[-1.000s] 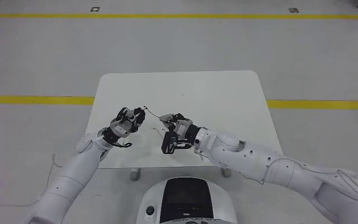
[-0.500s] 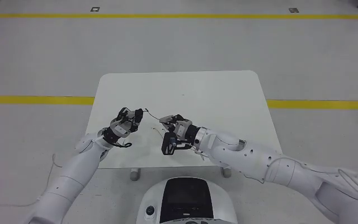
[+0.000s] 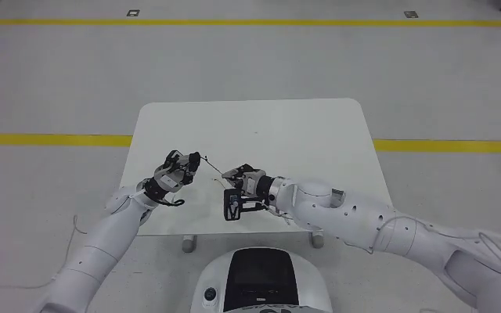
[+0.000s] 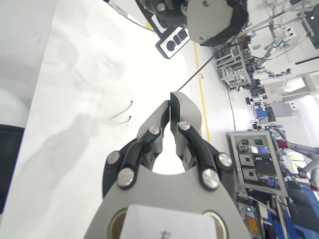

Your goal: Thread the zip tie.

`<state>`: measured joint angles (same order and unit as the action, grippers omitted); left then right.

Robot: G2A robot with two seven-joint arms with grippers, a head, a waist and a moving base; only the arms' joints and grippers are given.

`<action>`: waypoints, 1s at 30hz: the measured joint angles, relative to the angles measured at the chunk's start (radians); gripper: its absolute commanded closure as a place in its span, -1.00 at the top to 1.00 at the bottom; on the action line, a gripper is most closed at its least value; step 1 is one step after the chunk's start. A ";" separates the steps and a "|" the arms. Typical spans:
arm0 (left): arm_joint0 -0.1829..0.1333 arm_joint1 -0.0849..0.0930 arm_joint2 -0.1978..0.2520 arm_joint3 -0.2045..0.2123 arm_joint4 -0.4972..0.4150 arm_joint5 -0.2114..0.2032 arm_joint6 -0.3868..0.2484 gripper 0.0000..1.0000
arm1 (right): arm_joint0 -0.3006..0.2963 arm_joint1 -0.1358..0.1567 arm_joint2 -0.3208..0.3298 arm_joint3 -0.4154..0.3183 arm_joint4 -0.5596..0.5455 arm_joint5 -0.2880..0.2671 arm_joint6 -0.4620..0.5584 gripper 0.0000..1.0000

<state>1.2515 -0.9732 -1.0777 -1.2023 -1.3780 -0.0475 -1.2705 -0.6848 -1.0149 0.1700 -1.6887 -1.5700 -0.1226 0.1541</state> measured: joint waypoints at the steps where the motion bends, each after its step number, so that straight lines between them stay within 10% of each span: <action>1: 0.000 0.000 0.000 0.000 0.000 0.000 0.000 -1.00 | 0.002 0.000 0.000 -0.005 0.000 -0.012 0.013 -1.00; 7: 0.000 0.000 0.000 0.000 0.000 0.000 0.000 -1.00 | 0.007 -0.004 0.000 -0.022 0.000 -0.070 0.082 -1.00; 13: 0.000 0.000 0.000 0.000 0.000 0.000 0.000 -1.00 | -0.024 -0.004 0.000 0.017 0.000 0.036 0.000 -1.00; 15: 0.000 0.000 0.000 0.000 0.000 0.000 0.000 -1.00 | -0.049 -0.003 0.000 0.042 0.000 0.123 -0.072 -0.20; 18: 0.000 0.000 0.000 0.000 0.000 0.000 0.000 -1.00 | -0.097 -0.004 0.000 0.064 0.000 0.242 -0.198 -0.16; 23: 0.000 0.000 0.000 0.000 0.000 0.000 0.000 -1.00 | -0.170 -0.016 0.021 0.064 0.031 0.315 -0.314 -0.48; 28: 0.000 0.000 0.000 0.000 0.000 0.000 0.000 -1.00 | -0.211 -0.026 0.101 0.086 0.229 0.229 -0.416 -0.88; 30: 0.000 0.000 0.000 0.000 0.000 0.000 0.000 -1.00 | -0.227 -0.032 0.130 0.098 0.303 0.192 -0.439 -0.74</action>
<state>1.2515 -0.9732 -1.0778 -1.2023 -1.3781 -0.0475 -1.2705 -0.9119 -1.0467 0.3004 -1.5905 -1.2674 0.0698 -0.2848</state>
